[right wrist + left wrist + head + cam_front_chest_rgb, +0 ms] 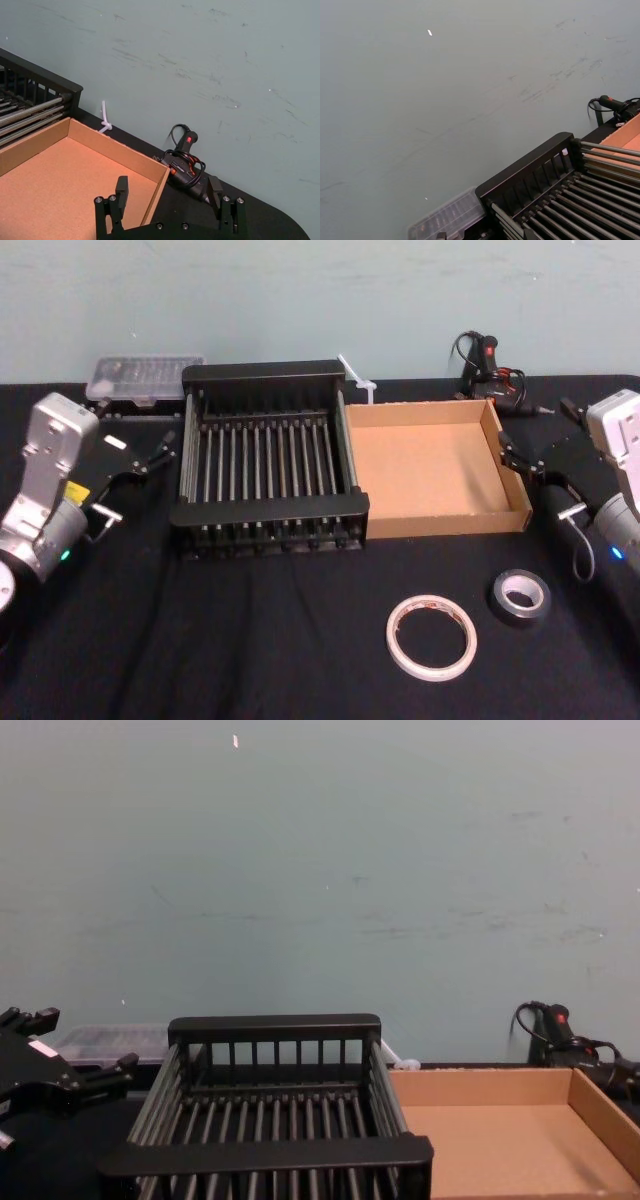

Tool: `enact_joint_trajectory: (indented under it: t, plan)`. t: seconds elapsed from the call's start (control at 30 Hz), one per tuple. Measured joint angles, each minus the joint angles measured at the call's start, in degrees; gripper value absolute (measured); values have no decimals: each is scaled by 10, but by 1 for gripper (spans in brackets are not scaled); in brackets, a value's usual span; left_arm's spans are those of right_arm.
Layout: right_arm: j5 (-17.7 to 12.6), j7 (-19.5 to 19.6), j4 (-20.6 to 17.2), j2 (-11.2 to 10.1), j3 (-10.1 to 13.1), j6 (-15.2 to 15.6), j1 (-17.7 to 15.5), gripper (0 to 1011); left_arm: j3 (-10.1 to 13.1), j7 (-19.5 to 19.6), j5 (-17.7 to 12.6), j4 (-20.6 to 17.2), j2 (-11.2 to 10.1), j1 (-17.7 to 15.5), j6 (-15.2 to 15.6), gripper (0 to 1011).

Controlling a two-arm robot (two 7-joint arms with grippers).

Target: Pick up the white tape and place it into the black box , Pick up the silver tape and place it into the brown box.

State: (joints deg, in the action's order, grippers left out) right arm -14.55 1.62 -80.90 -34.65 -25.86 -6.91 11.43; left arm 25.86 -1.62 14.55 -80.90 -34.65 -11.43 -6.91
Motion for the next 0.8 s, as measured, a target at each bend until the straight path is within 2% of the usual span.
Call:
enact_joint_trajectory:
  t: [0.8]
  plan:
    - [0, 0, 0, 0, 0, 0, 0, 1002, 0, 0, 0, 0, 0, 0, 0, 1001]
